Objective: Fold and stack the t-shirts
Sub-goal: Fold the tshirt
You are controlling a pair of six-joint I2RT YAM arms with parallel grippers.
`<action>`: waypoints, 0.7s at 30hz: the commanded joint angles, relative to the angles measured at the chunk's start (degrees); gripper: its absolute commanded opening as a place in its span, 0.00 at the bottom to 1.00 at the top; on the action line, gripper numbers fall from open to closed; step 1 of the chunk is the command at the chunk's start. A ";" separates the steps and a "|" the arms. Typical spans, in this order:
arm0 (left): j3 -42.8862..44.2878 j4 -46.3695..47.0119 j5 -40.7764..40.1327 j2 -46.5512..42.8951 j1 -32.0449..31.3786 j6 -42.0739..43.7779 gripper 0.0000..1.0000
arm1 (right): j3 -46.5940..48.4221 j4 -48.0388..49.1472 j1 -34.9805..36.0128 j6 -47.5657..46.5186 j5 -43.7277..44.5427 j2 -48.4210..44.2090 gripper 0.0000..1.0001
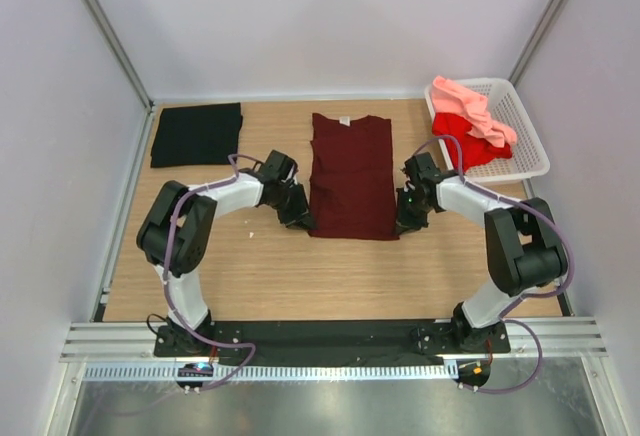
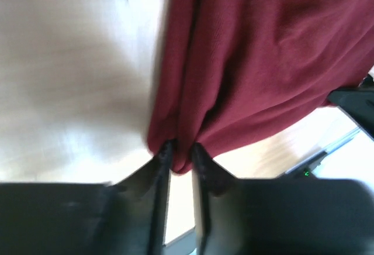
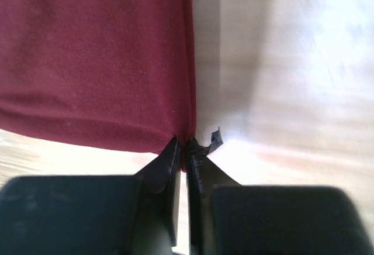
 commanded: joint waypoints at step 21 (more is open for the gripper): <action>30.01 -15.84 -7.67 10.60 1.32 25.10 0.35 | 7.19 -1.54 9.44 6.60 0.39 -12.09 0.27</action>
